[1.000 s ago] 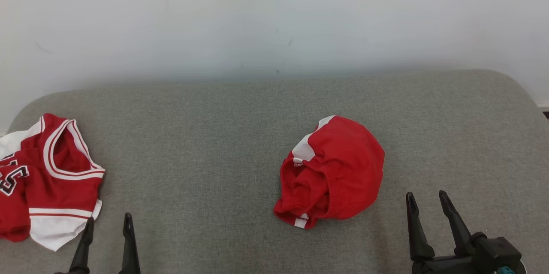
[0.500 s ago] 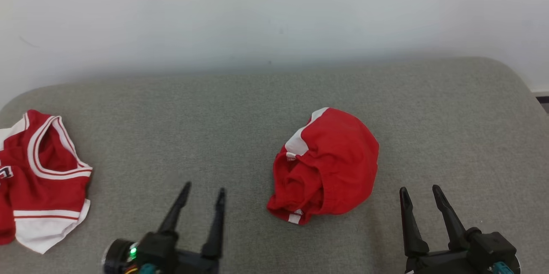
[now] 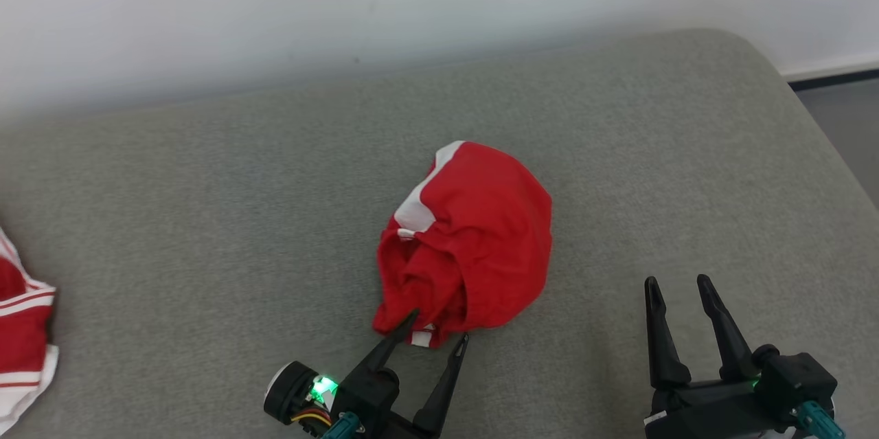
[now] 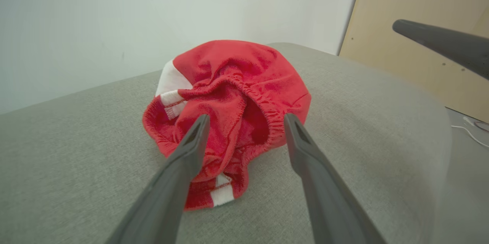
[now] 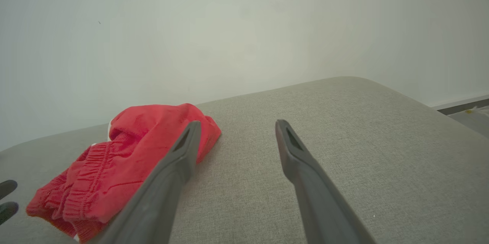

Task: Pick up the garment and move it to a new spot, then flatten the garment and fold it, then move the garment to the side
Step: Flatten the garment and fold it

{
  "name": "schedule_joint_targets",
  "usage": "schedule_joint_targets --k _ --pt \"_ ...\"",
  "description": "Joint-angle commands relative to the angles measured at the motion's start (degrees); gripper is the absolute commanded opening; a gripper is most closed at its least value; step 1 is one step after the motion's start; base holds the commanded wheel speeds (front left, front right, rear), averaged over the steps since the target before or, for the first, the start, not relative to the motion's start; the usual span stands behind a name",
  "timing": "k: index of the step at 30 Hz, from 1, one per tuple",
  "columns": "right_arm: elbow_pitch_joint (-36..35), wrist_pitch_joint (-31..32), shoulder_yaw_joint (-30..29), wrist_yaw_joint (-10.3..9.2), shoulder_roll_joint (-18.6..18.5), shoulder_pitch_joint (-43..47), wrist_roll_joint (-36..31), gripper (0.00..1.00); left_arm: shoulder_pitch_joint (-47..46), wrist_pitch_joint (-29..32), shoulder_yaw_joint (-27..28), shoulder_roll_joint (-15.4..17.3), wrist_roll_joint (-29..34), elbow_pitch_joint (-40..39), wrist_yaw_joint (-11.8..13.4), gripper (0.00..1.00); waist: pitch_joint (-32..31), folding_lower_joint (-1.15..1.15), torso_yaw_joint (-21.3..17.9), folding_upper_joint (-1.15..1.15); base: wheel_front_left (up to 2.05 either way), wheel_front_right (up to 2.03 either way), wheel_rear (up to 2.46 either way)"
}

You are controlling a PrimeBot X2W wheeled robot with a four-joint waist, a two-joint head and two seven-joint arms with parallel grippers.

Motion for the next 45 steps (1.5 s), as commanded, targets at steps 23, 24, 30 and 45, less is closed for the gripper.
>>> schedule_joint_targets --k 23,24,30,45 --pt "0.38 -0.03 -0.71 -0.12 0.01 -0.79 0.78 1.00 -8.90 -0.20 -7.31 -0.41 -5.62 5.97 -0.08 0.00 2.51 -0.01 -3.64 0.00 0.00 0.00 0.00" --pt "0.44 -0.03 -0.74 -0.12 0.00 -0.73 0.63 1.00 -9.13 -0.20 -8.09 -0.50 -5.78 4.53 -0.08 0.00 1.92 -0.01 -2.82 0.00 0.00 0.00 0.00" --pt "0.62 -0.03 -1.14 -0.12 0.00 0.31 -0.13 1.00 -9.75 -0.20 -10.44 -0.76 -6.91 -4.33 0.25 0.00 -1.23 -0.01 1.57 0.00 0.00 0.00 0.00" --pt "0.87 -0.03 -1.60 -0.13 0.00 1.19 -1.40 1.00 -1.18 0.82 -0.58 10.00 -10.78 -9.74 6.82 0.00 -1.92 -0.01 3.63 0.00 0.00 0.00 0.00"
